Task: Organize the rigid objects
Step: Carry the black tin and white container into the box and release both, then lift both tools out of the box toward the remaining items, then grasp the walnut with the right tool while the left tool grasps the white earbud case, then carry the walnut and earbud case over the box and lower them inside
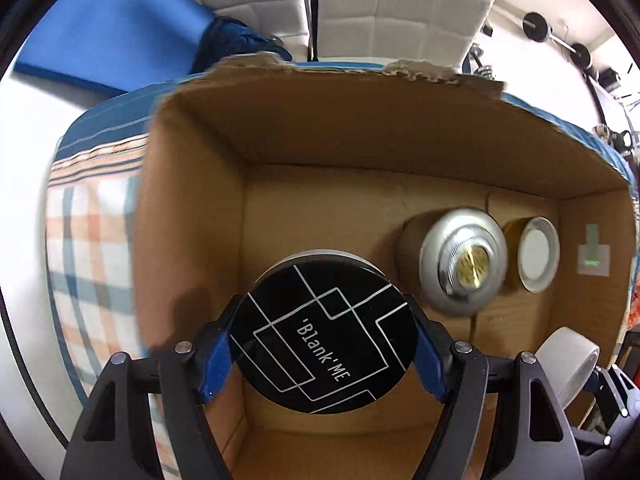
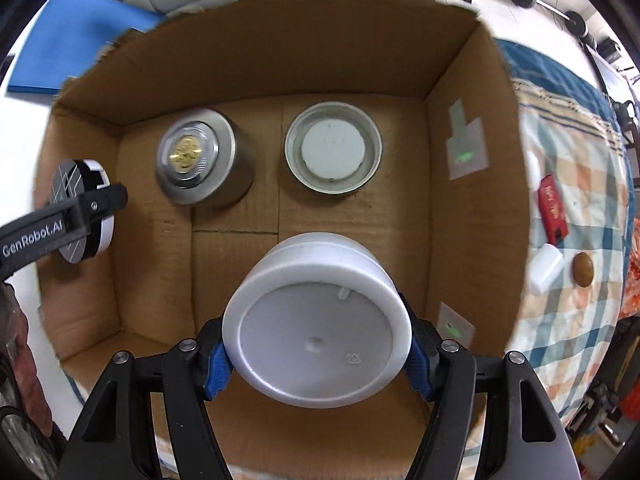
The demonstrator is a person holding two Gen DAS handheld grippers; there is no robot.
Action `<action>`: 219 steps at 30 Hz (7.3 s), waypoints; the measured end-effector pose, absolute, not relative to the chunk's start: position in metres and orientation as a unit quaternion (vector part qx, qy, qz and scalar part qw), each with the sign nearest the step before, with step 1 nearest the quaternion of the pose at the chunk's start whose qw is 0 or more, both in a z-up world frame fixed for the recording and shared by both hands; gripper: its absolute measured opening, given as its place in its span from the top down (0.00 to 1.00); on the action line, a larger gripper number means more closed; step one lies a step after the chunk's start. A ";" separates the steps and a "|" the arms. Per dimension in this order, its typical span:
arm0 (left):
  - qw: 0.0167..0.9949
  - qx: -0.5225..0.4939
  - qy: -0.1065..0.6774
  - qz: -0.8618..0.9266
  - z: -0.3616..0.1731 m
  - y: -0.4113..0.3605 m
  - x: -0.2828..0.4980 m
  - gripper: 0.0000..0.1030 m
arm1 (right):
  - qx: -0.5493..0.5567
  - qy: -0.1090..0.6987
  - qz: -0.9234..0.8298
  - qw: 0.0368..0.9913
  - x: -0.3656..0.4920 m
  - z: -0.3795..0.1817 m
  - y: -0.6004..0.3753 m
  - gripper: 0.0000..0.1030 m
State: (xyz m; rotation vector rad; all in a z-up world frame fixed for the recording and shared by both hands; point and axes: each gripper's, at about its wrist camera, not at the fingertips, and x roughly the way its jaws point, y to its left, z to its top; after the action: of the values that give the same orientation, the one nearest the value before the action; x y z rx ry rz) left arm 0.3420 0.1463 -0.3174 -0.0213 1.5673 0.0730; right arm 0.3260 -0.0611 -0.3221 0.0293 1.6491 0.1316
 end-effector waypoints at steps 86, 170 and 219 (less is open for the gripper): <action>0.799 -0.055 0.599 -0.010 -0.103 0.111 0.170 0.00 | 0.037 0.623 0.102 0.775 0.187 -0.126 -0.090 0.00; 0.590 0.146 0.773 -0.182 -0.390 -0.220 0.324 0.42 | 0.141 0.777 -0.063 0.610 0.329 -0.418 -0.426 0.59; 0.755 -0.027 0.650 -0.081 -0.184 0.027 0.256 0.47 | 0.070 0.673 0.094 0.730 0.272 -0.212 -0.164 0.60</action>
State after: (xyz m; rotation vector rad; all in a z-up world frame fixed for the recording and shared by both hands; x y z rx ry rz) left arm 0.2564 0.0274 -0.1836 -0.0587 1.4176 -0.1760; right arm 0.2725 -0.1638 -0.2116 0.1539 1.4825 0.2073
